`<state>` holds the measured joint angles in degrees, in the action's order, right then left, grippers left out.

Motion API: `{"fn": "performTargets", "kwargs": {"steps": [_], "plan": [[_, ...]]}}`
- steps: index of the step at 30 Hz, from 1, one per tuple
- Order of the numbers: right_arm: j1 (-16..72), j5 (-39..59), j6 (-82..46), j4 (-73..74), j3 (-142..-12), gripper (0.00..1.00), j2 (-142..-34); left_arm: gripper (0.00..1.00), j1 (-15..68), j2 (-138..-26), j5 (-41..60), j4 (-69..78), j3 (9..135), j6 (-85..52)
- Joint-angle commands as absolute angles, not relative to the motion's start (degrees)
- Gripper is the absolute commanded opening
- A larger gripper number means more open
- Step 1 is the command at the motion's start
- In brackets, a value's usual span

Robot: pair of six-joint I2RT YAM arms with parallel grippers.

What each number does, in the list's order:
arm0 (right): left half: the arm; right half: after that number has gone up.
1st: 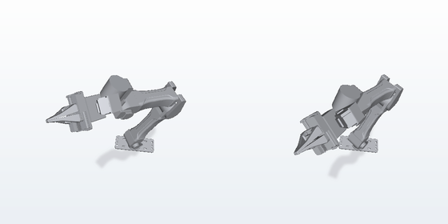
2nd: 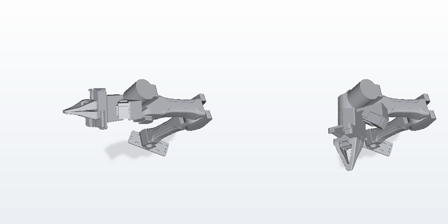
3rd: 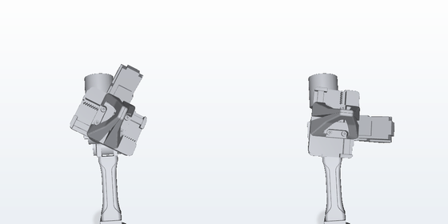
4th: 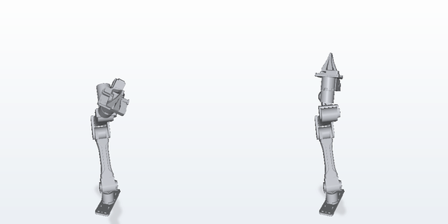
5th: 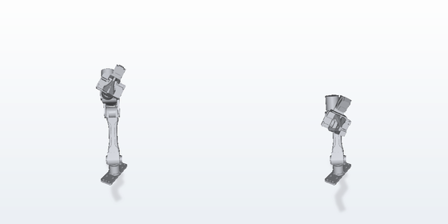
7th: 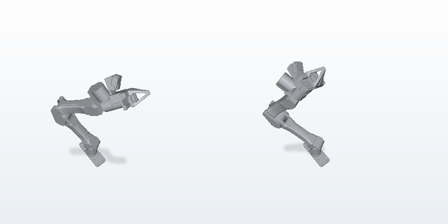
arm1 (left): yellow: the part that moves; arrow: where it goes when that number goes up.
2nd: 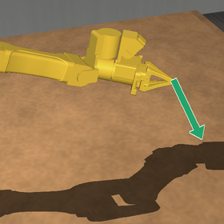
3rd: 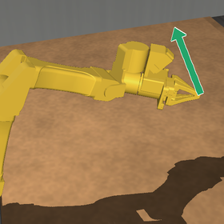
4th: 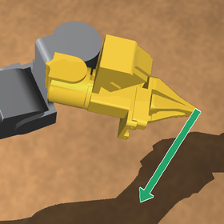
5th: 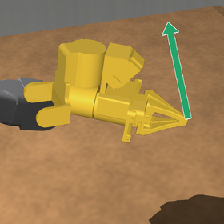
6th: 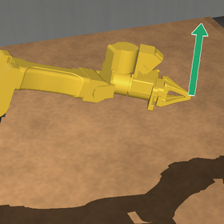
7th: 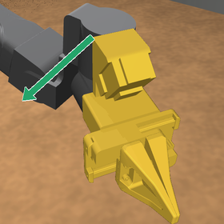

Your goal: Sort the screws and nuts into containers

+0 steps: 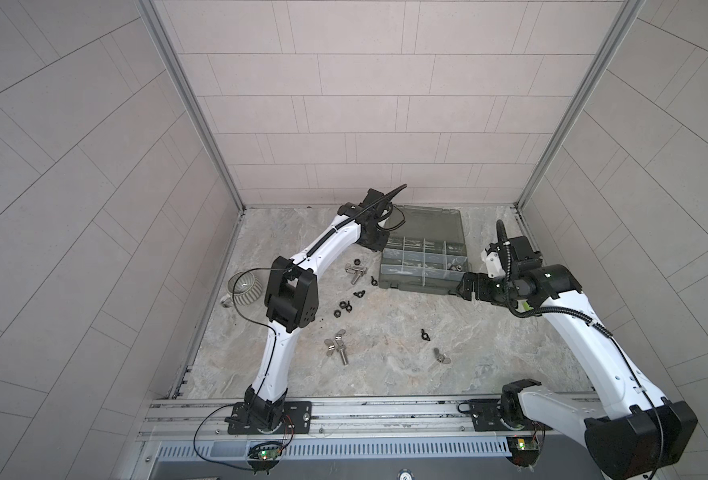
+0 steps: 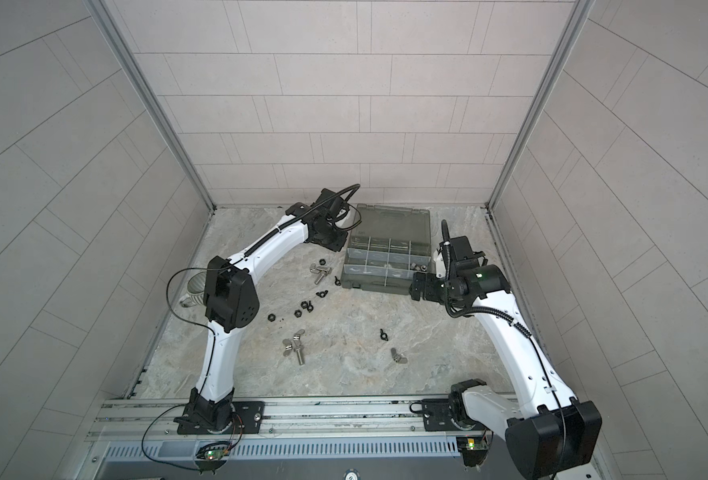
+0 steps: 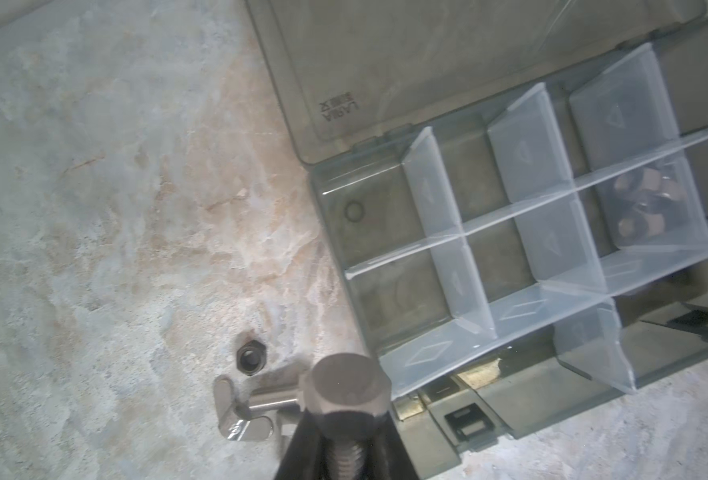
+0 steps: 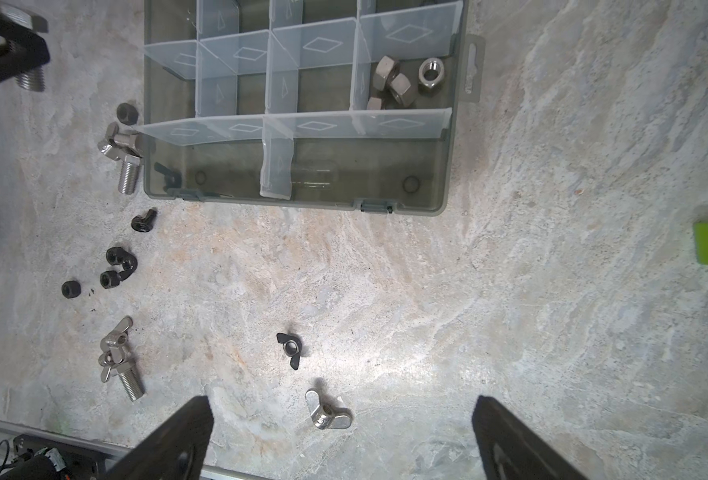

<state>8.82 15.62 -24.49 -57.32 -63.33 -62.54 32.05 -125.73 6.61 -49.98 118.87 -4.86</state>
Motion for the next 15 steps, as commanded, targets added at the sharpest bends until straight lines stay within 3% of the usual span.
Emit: {"fn": "performTargets", "kwargs": {"steps": [1, 15], "plan": [[8.61, 15.41, -25.08, -57.49, -63.17, 0.99, -61.29, 0.17, 35.05, -125.35, 7.09, -49.84, 120.18, -6.61], [8.43, 13.81, -24.26, -60.63, -63.11, 0.99, -58.54, 0.17, 36.78, -128.79, 7.48, -45.94, 120.61, -8.02]]}}
